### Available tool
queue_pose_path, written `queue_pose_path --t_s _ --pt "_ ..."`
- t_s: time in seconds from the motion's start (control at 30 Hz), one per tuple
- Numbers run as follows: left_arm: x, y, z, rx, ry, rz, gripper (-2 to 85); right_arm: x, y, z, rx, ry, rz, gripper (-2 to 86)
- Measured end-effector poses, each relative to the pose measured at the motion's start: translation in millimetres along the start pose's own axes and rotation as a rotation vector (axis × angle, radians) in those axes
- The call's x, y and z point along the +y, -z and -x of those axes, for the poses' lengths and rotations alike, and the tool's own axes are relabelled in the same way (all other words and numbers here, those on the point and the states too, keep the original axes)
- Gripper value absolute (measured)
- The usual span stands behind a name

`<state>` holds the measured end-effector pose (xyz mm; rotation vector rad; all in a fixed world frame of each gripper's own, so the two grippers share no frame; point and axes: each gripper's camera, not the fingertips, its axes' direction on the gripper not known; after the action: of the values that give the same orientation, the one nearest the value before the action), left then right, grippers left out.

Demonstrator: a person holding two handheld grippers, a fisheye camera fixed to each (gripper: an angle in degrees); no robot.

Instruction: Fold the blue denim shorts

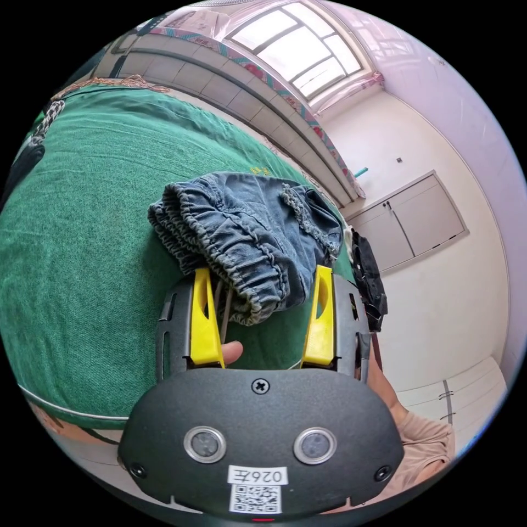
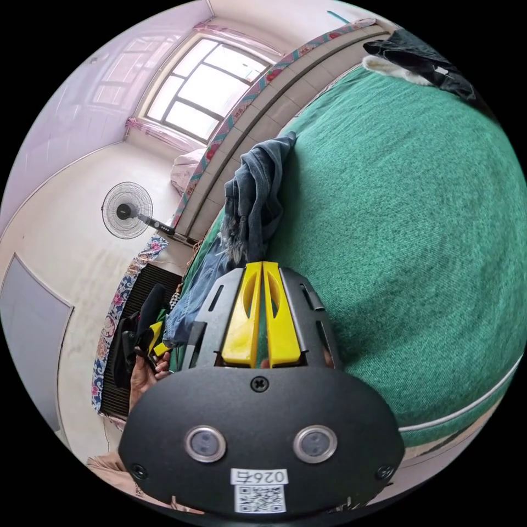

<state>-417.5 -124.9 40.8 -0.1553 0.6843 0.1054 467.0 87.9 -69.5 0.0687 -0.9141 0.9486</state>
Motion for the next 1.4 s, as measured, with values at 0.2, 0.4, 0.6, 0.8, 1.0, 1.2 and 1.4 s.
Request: queue_pose_path --t_s 0.2,0.4,0.6,0.8,1.0,1.2,1.4 --pt "12.5 -41.2 -27.8 -0.101 0.008 0.019 24.5 -0.1 -16.5 -3.5 -0.009 0.012 0.037 -0.9" --pt "22.9 -69.2 -42.5 -0.094 0.068 0.026 26.0 0.8 -26.0 -3.6 -0.097 0.033 0.067 -0.9" --pt "34.2 -73.2 -46.3 -0.063 0.188 0.009 25.5 -23.9 -24.7 -0.8 -0.4 0.151 0.358 -0.9" --pt "23.7 -86.8 -77.2 -0.2 0.145 0.032 26.3 -81.4 24.6 71.1 -0.157 0.386 0.28 0.0" --pt "8.6 -128.8 -69.2 -0.244 0.208 0.156 26.7 -115.9 -44.6 197.0 0.091 0.508 0.43 3.9" --pt "4.7 -115.4 -62.9 0.021 0.187 0.152 32.0 -100.3 -139.4 247.4 0.23 0.568 0.364 7.0" --pt "16.9 -77.1 -73.1 -0.113 0.133 0.021 31.8 -85.1 -182.8 292.5 0.458 0.805 0.303 12.1"
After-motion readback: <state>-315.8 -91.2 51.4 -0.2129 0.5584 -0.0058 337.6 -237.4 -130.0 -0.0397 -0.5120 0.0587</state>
